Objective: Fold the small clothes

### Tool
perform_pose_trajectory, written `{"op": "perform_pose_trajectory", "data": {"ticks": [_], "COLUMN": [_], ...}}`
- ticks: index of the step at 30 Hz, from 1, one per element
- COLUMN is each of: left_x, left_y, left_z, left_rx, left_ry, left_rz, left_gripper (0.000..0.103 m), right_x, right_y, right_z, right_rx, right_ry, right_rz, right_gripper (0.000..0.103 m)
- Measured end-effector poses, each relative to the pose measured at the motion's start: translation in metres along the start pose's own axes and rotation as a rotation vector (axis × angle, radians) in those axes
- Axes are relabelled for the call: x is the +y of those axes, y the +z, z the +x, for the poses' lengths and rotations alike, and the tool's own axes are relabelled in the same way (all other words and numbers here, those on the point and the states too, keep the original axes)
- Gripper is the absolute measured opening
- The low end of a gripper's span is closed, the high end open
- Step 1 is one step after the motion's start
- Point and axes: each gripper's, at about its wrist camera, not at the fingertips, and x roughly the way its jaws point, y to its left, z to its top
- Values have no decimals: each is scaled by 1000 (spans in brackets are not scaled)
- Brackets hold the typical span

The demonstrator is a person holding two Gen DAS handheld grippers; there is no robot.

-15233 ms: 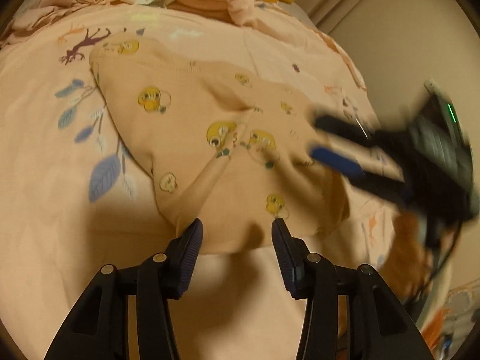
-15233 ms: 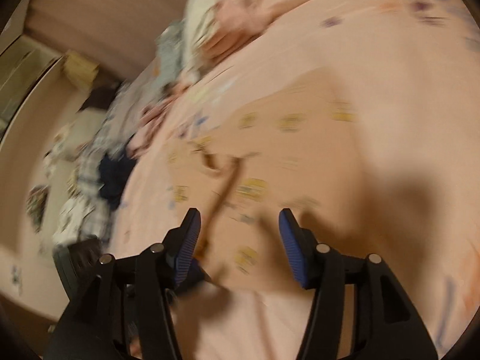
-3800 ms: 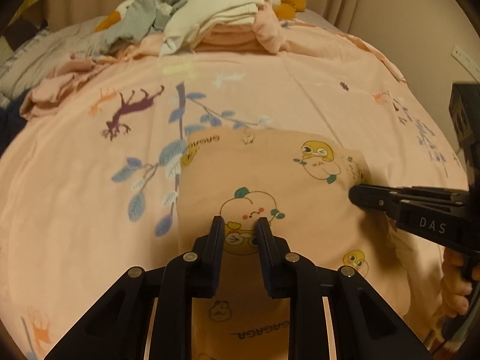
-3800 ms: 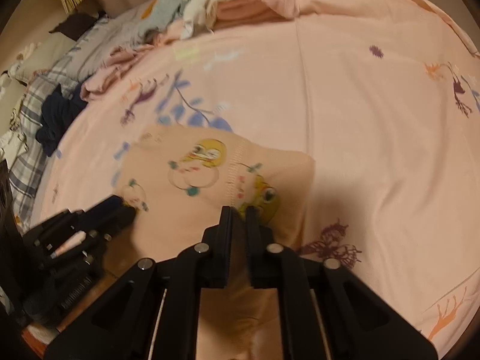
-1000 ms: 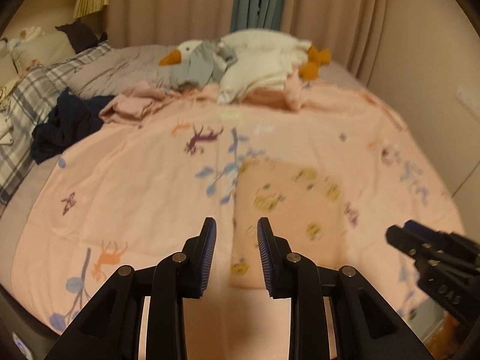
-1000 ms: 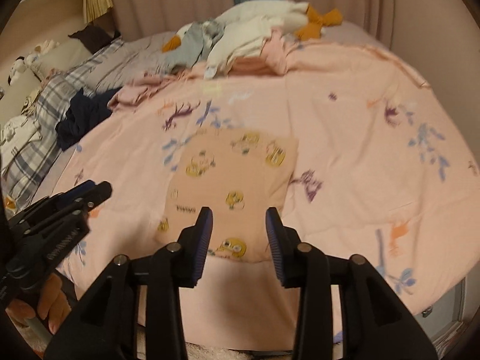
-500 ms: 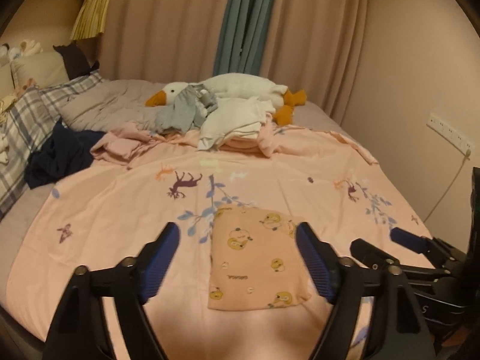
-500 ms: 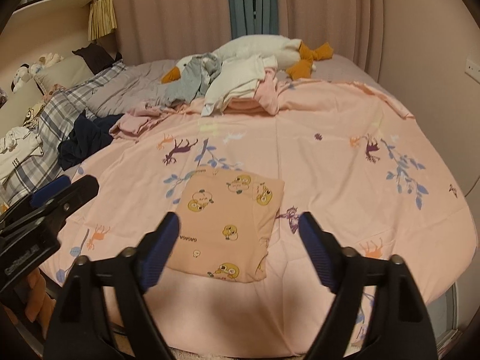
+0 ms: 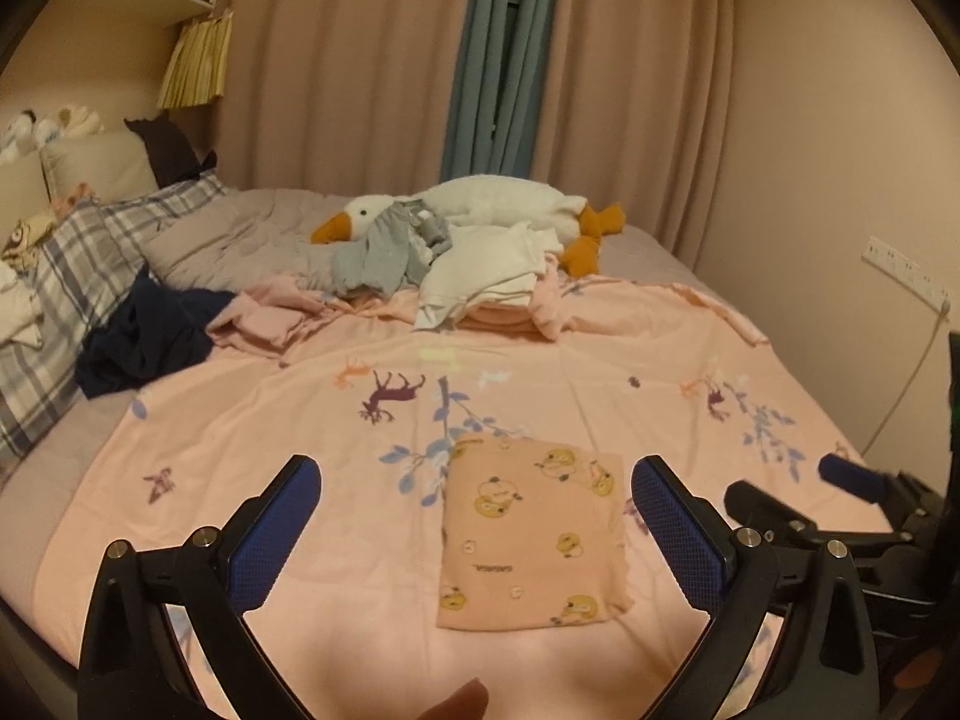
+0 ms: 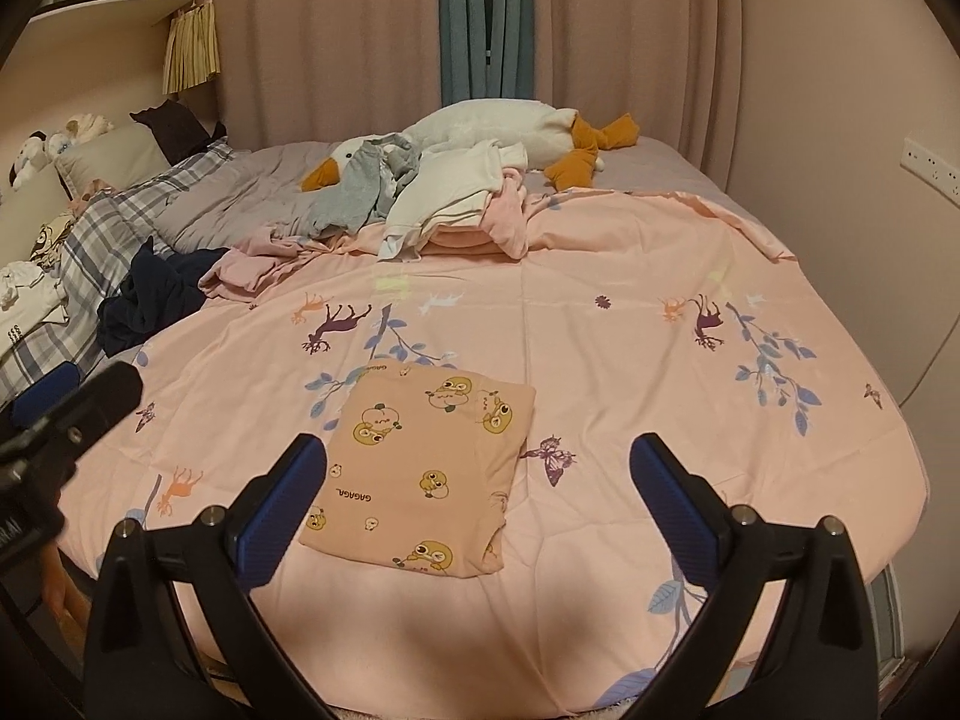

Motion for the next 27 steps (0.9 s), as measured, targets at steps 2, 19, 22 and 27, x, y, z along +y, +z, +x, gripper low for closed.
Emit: {"op": "perform_pose_trajectory", "data": {"ticks": [2, 19, 22, 27], "left_x": [-1, -4, -8, -11], "left_y": [-1, -5, -6, -7], "left_z": [2, 11, 10, 14], "left_rx": [10, 45, 44, 65], "left_ry": [-7, 49, 61, 53], "left_rz": [-2, 26, 44, 52], "left_gripper": [103, 103, 103, 103], "right_x": [1, -12, -14, -18], "right_y": [0, -4, -5, -6], "right_z": [-2, -3, -2, 0], "right_rx": [-3, 15, 20, 30], "right_ry": [-7, -60, -70, -91], "right_rz": [0, 72, 81, 87], "right_gripper": [103, 103, 103, 103]}}
